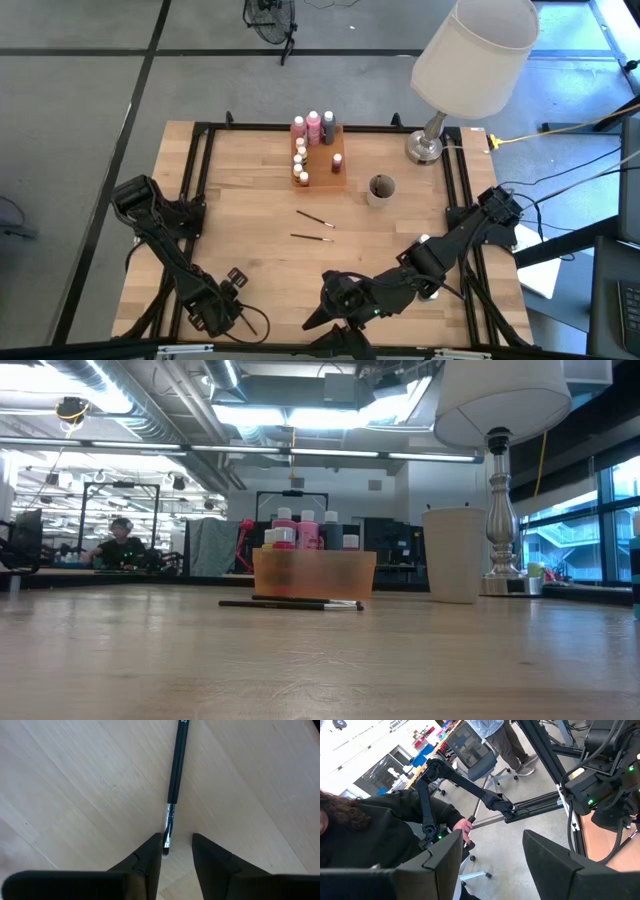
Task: Pick & Place Paint Supplies
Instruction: Put the black paint brush into the light brown cup
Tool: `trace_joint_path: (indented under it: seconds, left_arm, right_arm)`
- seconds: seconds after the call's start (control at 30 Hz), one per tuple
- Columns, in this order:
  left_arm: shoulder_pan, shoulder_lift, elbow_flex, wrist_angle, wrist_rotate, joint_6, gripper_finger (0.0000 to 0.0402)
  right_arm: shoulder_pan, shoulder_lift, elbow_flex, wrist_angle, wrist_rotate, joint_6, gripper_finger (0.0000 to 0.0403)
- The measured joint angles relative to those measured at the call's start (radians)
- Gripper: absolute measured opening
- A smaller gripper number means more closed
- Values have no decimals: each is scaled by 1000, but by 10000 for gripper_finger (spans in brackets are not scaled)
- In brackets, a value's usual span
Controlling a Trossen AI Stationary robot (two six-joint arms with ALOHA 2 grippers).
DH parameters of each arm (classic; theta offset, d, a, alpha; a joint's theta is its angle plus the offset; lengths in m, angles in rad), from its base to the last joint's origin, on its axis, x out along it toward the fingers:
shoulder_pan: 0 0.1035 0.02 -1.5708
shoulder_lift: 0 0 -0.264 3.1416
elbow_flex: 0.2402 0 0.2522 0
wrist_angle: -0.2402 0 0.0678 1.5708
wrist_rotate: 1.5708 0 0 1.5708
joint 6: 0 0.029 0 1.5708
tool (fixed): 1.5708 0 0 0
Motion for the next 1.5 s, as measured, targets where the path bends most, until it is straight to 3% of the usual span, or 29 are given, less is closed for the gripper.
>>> trace_joint_path:
  seconds: [0.57,1.5]
  left_arm:
    - [12,0,0,6,12,3,7]
    - [40,1,31,-8,65,-68,2]
  right_arm:
    - [0,0,0,1,9,1,212]
    - [0,0,0,0,6,0,212]
